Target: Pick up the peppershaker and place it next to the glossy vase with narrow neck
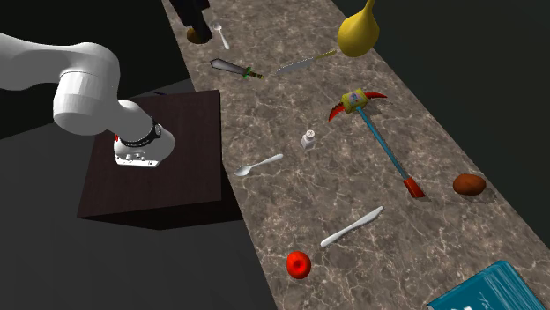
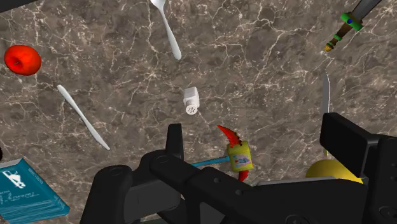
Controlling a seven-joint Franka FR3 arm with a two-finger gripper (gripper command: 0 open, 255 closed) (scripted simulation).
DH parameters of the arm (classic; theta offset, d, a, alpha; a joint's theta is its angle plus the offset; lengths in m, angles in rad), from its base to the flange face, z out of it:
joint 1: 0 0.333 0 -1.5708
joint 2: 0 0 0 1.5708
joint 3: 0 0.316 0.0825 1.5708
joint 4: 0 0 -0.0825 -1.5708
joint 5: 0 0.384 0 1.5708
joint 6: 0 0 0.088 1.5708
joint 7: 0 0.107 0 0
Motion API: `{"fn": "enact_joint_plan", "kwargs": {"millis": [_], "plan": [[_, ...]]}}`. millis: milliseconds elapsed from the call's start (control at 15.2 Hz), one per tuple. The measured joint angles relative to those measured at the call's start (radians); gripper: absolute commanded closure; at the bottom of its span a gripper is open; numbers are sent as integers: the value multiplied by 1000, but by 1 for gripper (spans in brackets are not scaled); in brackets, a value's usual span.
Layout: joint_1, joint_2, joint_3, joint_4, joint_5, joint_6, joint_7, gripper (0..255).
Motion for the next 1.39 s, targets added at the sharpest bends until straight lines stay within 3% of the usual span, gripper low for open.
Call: {"fn": "enact_joint_plan", "kwargs": {"millis": [198,660,1386], "plan": [[-1,11,-10,-26,2,37,-4,0],[-2,95,-67,-188,14,288,-32,0],[37,395,-172,-287,94,693,-123,0]]}}
